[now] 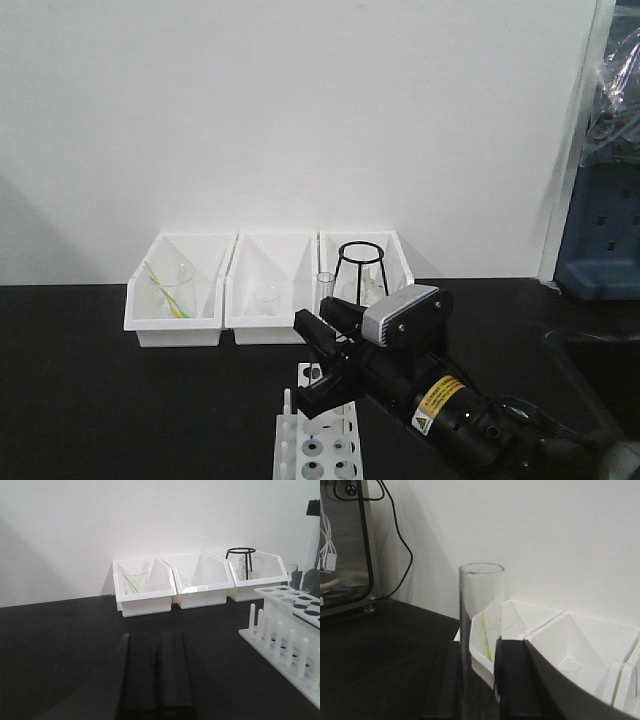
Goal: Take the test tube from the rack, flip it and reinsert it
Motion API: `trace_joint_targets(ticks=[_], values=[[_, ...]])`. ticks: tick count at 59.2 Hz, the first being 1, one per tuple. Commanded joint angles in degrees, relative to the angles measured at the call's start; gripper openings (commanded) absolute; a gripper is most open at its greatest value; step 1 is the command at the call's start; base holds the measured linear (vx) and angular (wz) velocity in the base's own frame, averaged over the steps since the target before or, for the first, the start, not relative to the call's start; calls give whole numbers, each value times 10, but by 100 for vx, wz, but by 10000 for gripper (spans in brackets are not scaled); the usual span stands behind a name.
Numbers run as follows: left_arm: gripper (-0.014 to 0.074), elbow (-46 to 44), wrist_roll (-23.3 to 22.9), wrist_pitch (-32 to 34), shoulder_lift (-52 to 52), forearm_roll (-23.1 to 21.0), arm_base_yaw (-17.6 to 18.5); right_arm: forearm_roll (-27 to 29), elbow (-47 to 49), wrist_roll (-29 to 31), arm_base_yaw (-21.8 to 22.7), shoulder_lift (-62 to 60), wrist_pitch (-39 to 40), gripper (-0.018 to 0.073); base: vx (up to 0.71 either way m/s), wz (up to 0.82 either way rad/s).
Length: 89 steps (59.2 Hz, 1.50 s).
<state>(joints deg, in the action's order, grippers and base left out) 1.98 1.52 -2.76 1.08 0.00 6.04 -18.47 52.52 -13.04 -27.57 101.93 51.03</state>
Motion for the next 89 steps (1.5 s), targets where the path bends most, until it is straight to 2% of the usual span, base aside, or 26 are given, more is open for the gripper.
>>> trace_joint_targets(ticks=[1,33,54,64,82,89], values=[[-6,-3,-1,46,5,0,0,-2,14,3,1,-15,50,-11,0,0],[-6,-3,-1,46,5,0,0,-3,14,3,1,79,103,-11,0,0],[-6,-3,-1,46,5,0,0,-2,14,3,1,104,104,12,0,0],[-6,-3,-1,46,5,0,0,-2,14,3,1,104,101,116,0,0],[-6,-3,-1,46,5,0,0,0,14,3,1,100,100,468,0,0],[-6,-3,-1,46,5,0,0,0,14,0,1,74,88,522,0,0]])
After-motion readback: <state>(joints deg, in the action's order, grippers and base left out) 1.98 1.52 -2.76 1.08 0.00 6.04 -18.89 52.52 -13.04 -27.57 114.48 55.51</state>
